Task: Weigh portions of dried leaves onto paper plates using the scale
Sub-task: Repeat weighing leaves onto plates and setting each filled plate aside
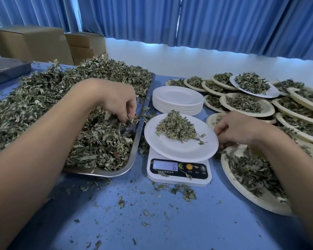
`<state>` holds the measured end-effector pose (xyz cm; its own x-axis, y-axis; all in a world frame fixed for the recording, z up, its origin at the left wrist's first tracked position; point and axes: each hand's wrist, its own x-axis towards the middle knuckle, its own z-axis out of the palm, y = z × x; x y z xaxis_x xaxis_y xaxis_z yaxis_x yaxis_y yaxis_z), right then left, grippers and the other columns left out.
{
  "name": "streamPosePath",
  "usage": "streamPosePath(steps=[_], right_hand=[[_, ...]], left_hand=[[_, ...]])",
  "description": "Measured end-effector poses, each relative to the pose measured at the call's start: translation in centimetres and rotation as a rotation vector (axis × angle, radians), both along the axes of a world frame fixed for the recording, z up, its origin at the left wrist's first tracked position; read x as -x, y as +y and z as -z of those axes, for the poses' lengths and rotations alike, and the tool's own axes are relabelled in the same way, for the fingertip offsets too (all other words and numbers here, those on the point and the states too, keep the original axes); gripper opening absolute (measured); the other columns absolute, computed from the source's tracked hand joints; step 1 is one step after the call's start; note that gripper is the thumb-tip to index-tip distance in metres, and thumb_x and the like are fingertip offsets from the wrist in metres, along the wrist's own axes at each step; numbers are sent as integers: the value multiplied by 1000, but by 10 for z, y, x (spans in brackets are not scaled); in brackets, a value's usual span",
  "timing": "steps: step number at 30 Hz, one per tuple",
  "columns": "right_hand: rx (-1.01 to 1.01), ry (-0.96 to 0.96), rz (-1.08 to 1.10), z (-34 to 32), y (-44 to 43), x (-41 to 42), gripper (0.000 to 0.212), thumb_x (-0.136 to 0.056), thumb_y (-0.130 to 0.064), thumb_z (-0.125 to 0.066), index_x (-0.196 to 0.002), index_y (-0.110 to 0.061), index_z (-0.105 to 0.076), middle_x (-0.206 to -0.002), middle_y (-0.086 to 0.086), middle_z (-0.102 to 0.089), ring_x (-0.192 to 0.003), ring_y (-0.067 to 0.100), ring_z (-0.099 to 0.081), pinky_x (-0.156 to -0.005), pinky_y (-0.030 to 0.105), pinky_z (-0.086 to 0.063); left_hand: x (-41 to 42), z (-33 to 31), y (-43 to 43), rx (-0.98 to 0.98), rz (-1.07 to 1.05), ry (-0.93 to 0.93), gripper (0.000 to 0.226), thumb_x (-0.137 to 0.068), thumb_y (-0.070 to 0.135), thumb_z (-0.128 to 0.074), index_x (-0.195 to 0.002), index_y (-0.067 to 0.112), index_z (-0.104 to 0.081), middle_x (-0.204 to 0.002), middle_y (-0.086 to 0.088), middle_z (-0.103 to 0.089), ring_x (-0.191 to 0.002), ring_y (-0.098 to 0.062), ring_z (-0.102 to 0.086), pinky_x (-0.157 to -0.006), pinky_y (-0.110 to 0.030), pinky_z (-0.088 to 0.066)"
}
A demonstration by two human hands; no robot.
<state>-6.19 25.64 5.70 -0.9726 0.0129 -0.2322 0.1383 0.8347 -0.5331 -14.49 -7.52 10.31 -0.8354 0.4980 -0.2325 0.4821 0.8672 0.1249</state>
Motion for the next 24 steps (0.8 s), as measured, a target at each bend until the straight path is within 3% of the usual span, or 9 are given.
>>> streamPosePath(steps=[11,14,17,21,24], right_hand=[[16,2,7,1,1,1,23,-81,17,-64,-78,0,-78,-64,15,-73,-47,9,-64,-45,16,-48],[26,3,8,2,0,1,22,-80,18,-64,-77,0,-78,-63,15,-73,-45,9,-64,-44,16,-47],[17,4,5,2,2,1,25,-80,18,-63,-75,-1,-78,-62,14,-72,-45,9,-64,-43,16,-47],[-1,3,1,3,3,2,27,-80,16,-62,-73,-4,-79,-66,16,-74,-51,14,-66,-46,22,-52],[-20,7,-10,3,3,2,26,-80,15,-63,-73,-5,-79,-66,15,-74,-51,14,-66,-48,24,-54]], left_hand=[[-11,-16,7,-120,97,267,15,-84,10,-75,-85,25,-77,-81,0,-72,-74,-18,-65,-72,-37,-56],[-15,-16,10,-231,128,234,16,-84,10,-76,-86,25,-78,-78,-3,-73,-71,-20,-66,-71,-36,-57],[-19,-12,17,-454,132,180,16,-84,9,-76,-88,24,-79,-73,7,-73,-63,-2,-65,-61,-16,-53],[-30,-1,39,-782,128,-127,12,-89,17,-76,-101,20,-78,-93,-1,-76,-85,-11,-74,-69,-25,-61],[-26,3,43,-726,99,-65,16,-96,30,-68,-109,23,-74,-94,1,-76,-87,-13,-75,-75,-35,-63]])
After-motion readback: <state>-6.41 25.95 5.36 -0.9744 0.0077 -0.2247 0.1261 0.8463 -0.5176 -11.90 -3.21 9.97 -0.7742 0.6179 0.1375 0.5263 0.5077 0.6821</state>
